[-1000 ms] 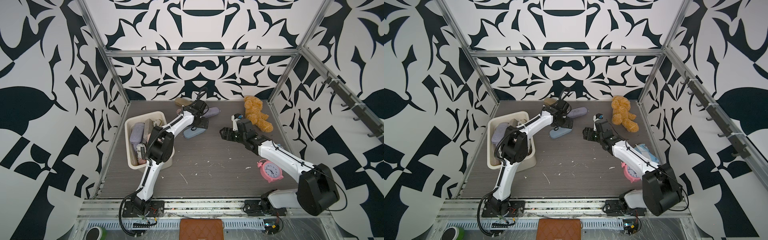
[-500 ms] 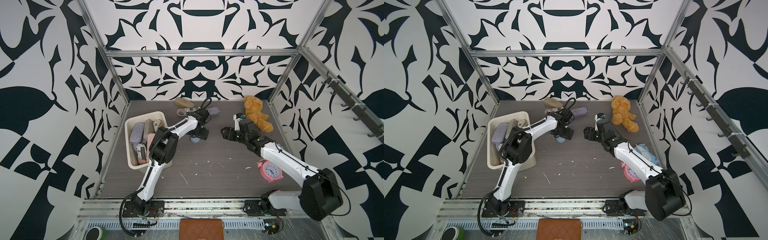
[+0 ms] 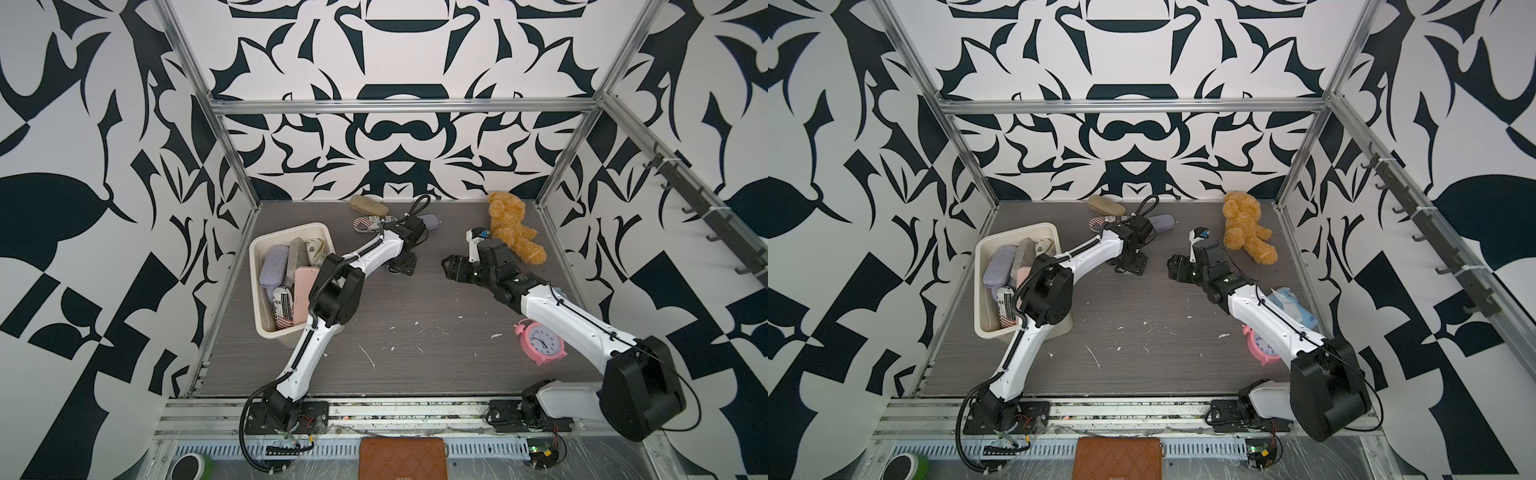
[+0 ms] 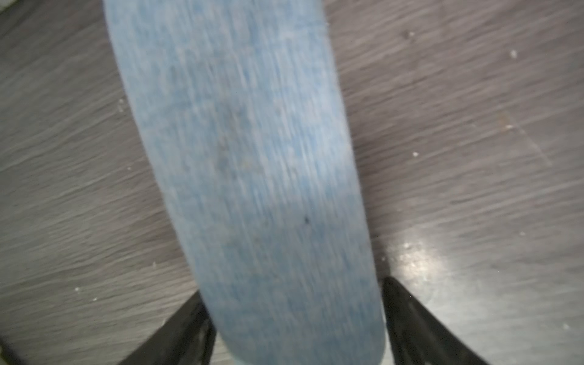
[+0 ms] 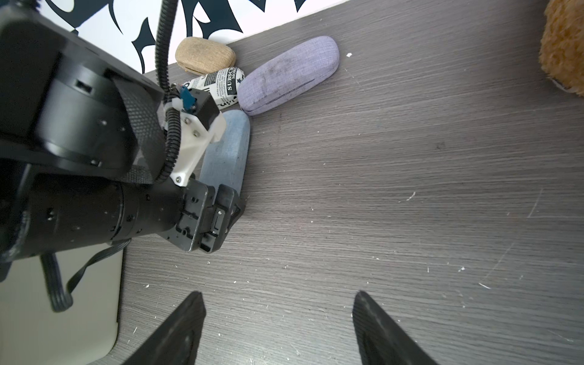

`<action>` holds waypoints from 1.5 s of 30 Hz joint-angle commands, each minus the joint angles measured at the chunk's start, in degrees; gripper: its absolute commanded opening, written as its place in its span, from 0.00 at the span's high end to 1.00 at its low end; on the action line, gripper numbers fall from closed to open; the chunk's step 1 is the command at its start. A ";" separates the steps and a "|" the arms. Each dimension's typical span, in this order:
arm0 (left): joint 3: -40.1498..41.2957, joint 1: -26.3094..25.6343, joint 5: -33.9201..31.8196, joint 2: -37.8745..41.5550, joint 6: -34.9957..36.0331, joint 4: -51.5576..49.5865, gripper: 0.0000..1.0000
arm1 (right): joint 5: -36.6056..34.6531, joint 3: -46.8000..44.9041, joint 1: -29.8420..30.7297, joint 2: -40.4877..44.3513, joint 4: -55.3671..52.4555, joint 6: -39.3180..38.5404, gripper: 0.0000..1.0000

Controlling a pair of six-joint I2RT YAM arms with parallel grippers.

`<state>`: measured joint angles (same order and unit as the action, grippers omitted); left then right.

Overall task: Put the glasses cases into the storage boxes
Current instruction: Pick up the glasses case at the center of the board.

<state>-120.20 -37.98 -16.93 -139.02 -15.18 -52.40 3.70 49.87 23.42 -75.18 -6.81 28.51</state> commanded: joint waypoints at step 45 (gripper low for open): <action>28.96 3.96 -5.13 52.55 -1.74 -2.70 0.42 | 3.66 -1.22 -0.48 1.31 3.39 2.69 0.26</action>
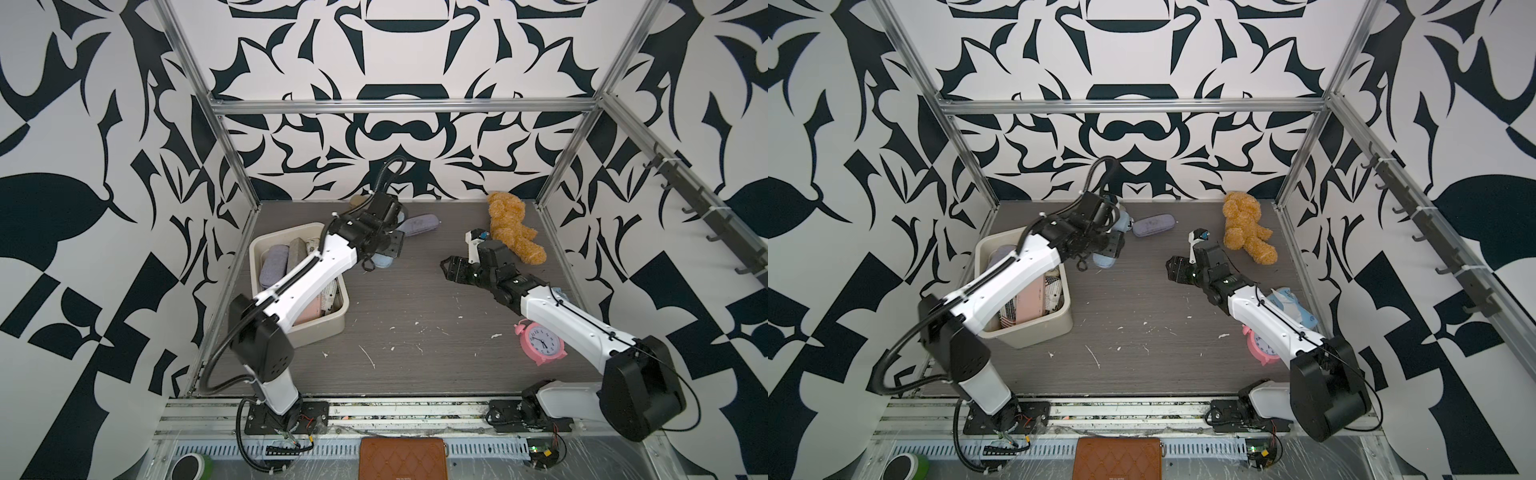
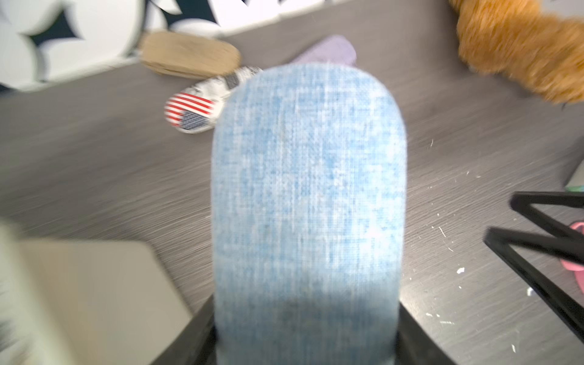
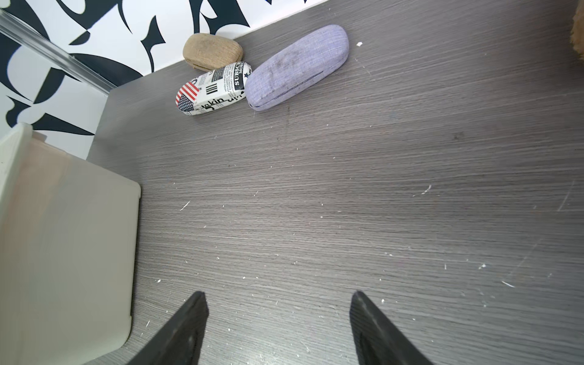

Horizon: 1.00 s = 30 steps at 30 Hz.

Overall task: Put the glasses cases into the storage boxes
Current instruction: Pick up the glasses case at the center of the board, then place the glasses case in the storage box.

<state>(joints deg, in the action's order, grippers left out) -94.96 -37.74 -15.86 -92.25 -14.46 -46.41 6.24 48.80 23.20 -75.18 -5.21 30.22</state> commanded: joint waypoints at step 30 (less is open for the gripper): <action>18.15 30.76 4.28 33.94 -5.50 -21.37 0.01 | 3.70 -0.29 -0.26 2.52 2.83 1.96 0.26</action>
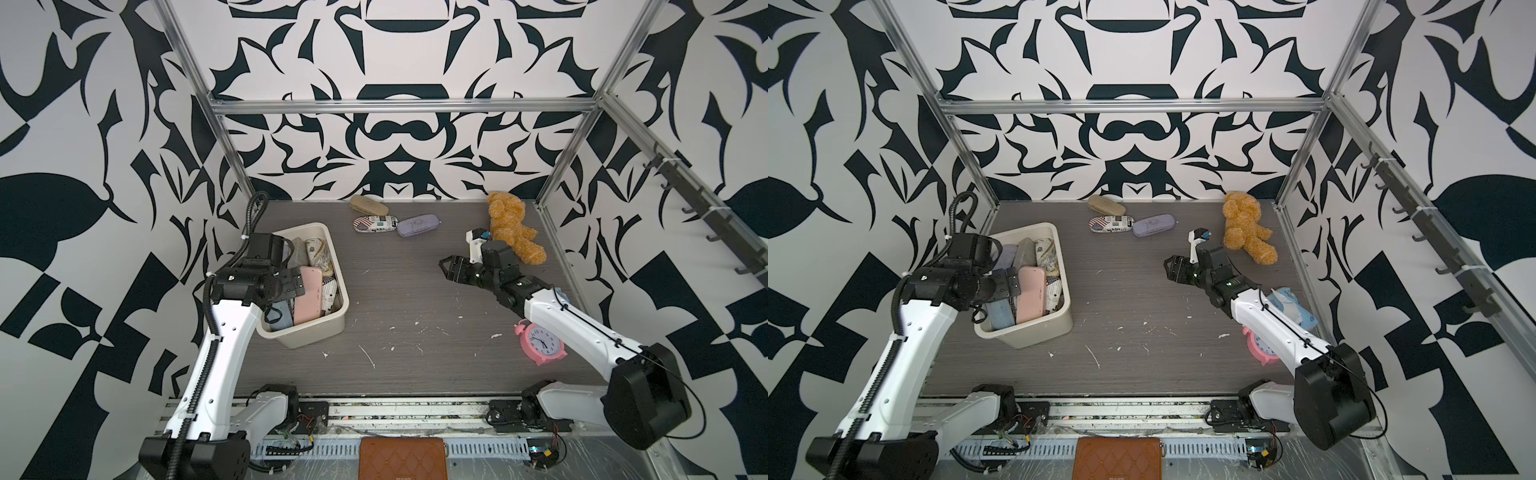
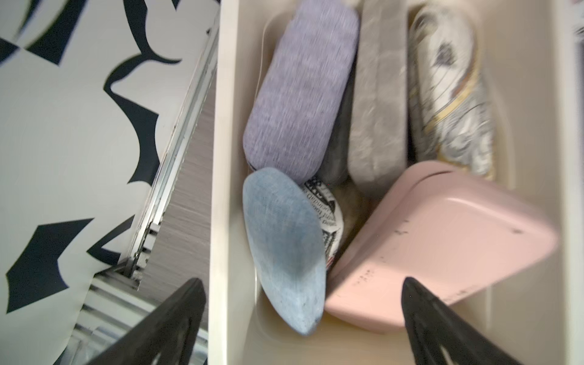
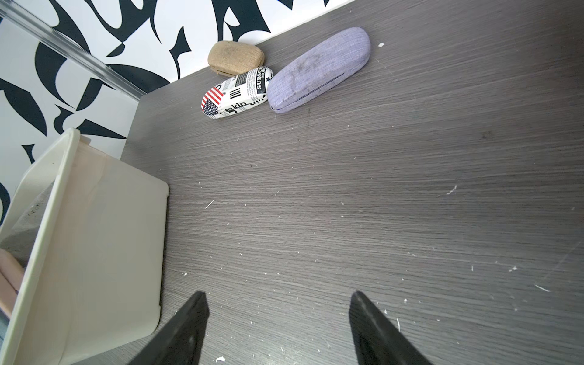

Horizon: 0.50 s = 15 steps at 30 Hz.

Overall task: Put the glasses cases into the storage boxes
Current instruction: Place the glasses case in the storage box, then move the storage box to the center of the board.

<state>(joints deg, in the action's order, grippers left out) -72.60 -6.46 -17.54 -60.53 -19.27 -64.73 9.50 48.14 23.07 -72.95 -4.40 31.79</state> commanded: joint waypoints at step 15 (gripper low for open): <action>7.66 -6.11 15.17 14.87 -11.53 6.76 0.01 | 3.60 0.64 33.43 -18.61 23.79 8.42 0.55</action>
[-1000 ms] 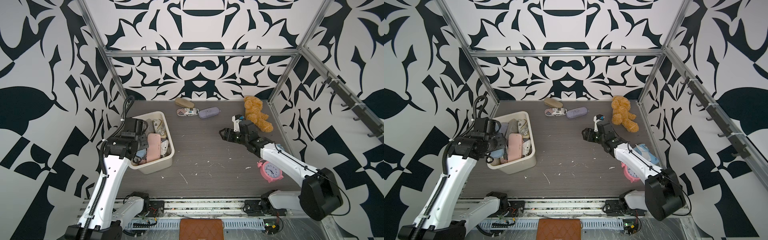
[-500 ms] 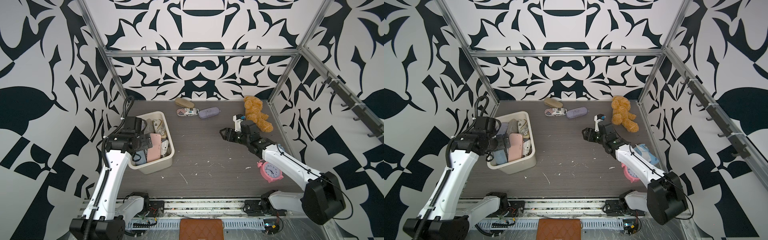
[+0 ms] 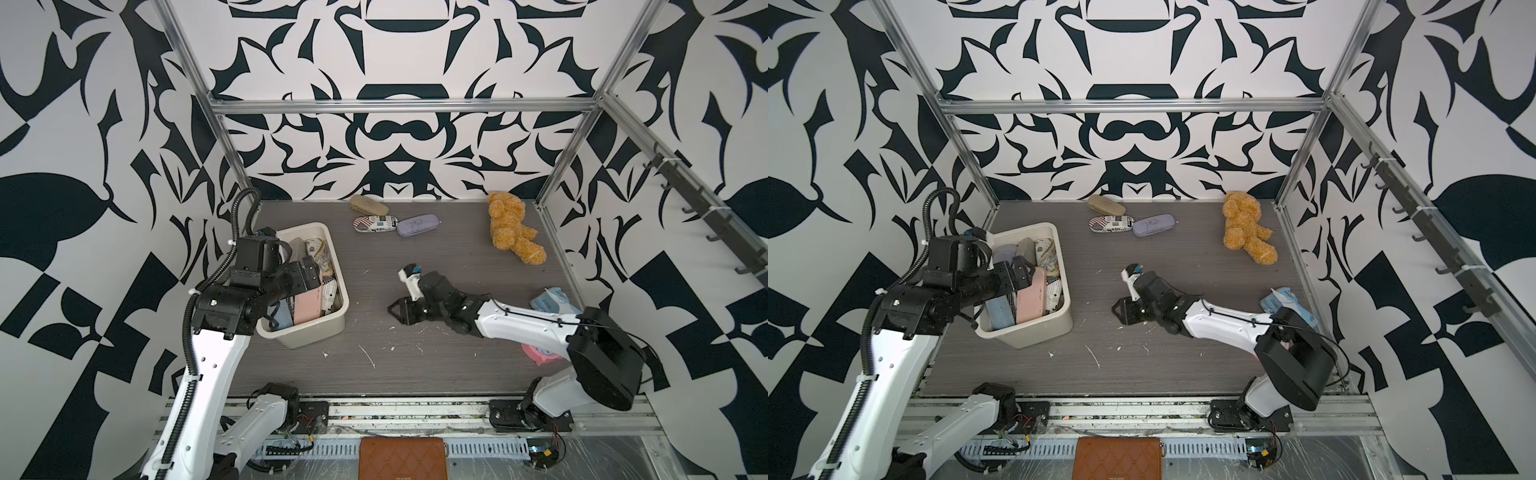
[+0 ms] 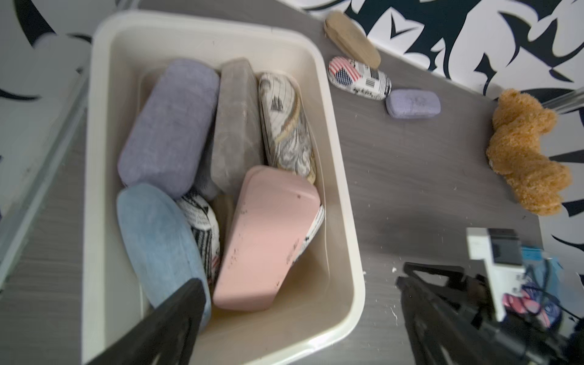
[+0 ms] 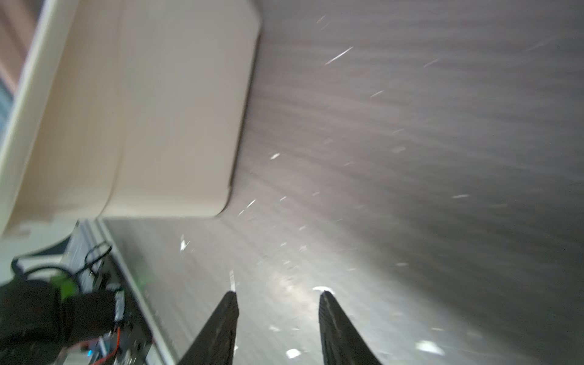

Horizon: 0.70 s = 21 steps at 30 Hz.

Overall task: Put the glasses cases into the storage boxes
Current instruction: Move the storage box to the center of the board.

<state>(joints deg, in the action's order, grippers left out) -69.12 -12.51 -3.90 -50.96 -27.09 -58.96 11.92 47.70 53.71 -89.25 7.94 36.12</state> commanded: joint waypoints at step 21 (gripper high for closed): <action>0.05 -0.06 1.91 5.65 -0.25 2.25 0.01 | 2.31 28.52 9.47 -38.93 40.35 18.22 0.51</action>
<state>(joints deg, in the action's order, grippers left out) -68.51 -12.53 -3.07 -45.32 -28.03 -57.19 14.85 69.65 63.83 -128.77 45.23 54.98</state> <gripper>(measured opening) 0.992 0.492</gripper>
